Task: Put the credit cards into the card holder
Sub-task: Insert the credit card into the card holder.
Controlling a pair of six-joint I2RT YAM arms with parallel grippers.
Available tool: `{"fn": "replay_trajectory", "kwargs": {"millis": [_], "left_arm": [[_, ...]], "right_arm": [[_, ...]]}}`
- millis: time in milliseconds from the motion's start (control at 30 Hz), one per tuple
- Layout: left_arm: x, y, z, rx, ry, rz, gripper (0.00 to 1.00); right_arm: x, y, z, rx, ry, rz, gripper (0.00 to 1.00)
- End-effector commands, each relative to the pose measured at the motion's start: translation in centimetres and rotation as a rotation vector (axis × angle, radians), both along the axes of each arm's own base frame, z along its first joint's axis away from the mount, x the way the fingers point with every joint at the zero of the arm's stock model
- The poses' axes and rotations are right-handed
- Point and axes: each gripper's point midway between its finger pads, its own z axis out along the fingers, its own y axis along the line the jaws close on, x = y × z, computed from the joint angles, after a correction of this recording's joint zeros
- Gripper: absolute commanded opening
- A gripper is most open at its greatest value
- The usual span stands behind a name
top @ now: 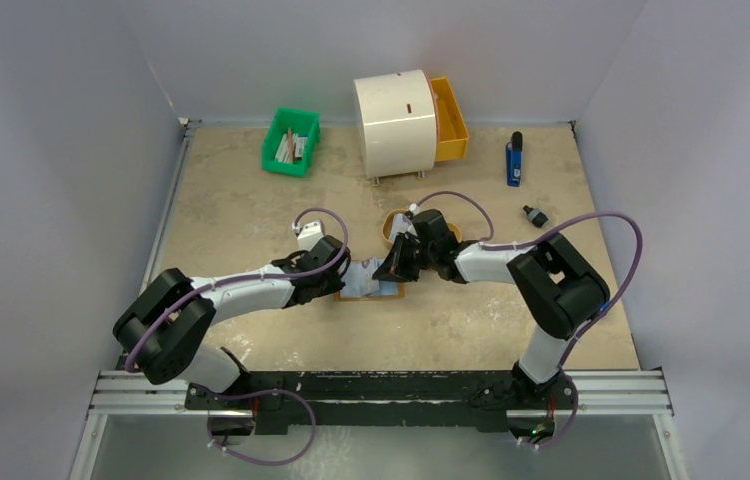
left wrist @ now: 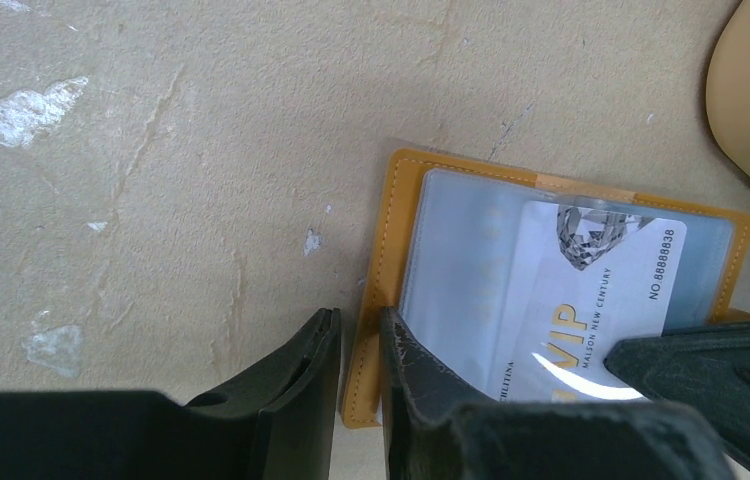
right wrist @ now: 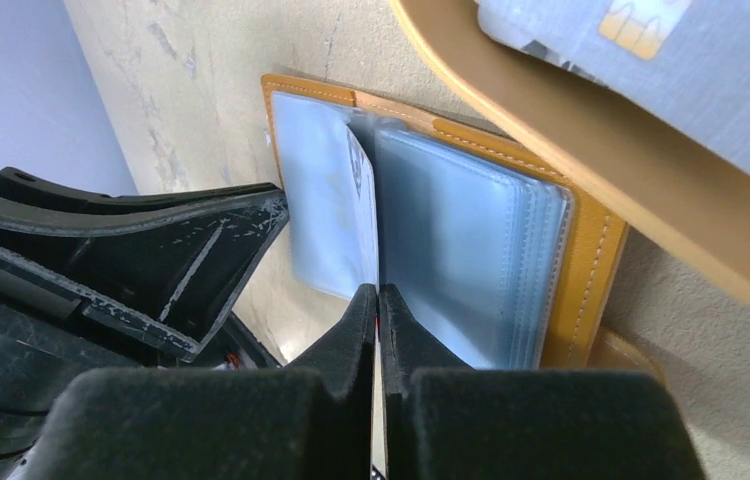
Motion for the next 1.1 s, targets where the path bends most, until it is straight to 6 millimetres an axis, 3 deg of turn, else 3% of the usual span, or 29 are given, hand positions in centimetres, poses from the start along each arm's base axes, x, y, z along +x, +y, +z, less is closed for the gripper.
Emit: {"fn": "replay_trajectory", "kwargs": {"millis": [0,533,700,900,1067], "left_arm": [[-0.2,-0.2,-0.6,0.0,0.019,-0.012,0.2],[-0.4,-0.2,-1.0,-0.006,0.027,-0.008,0.2],[-0.4,0.4,-0.6,0.018,0.018,0.008,0.2],[-0.2,1.7,0.4,0.064,-0.01,0.036,0.2],[0.0,1.9,1.0,0.064,-0.026,0.041,0.2]], "right_arm": [[0.5,0.3,-0.5,-0.001,-0.01,-0.011,0.0],[-0.7,1.4,-1.3,-0.012,0.018,0.03,0.0],[-0.8,0.9,-1.1,-0.05,0.012,0.032,0.0],[-0.6,0.2,-0.7,-0.1,-0.004,0.033,0.26],[-0.3,0.2,-0.3,-0.117,-0.021,0.04,0.37]]}}
